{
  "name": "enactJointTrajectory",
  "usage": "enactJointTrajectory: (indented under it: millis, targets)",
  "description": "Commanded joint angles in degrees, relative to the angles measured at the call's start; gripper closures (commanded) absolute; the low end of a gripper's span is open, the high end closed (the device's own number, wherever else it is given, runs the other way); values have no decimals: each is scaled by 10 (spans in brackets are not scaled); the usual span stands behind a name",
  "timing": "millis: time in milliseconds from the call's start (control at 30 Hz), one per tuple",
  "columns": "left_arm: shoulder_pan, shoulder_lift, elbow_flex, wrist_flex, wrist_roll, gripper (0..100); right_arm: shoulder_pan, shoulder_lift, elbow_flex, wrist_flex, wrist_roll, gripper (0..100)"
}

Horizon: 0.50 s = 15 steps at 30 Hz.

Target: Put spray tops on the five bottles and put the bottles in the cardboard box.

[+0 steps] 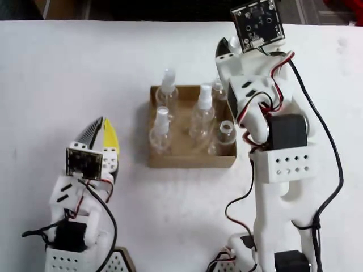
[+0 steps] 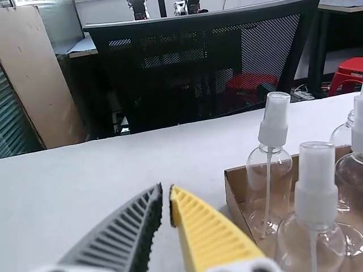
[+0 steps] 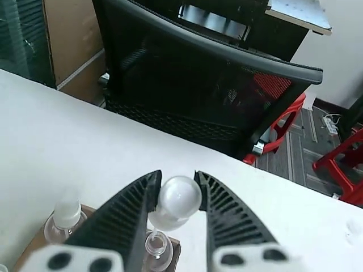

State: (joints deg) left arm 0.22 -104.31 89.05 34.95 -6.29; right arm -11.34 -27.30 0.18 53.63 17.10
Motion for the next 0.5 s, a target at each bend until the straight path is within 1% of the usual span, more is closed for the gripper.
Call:
enactJointTrajectory:
  millis: [0,333,467]
  targets:
    - [-2,-2,-4,-18,4,973,0,9,-19,-4,3,982]
    - [-2,-2,-4,-18,4,973,8,23,-16,-3,3,982]
    - [-2,-2,-4,-18,4,973,14,22,18,-27,4,982]
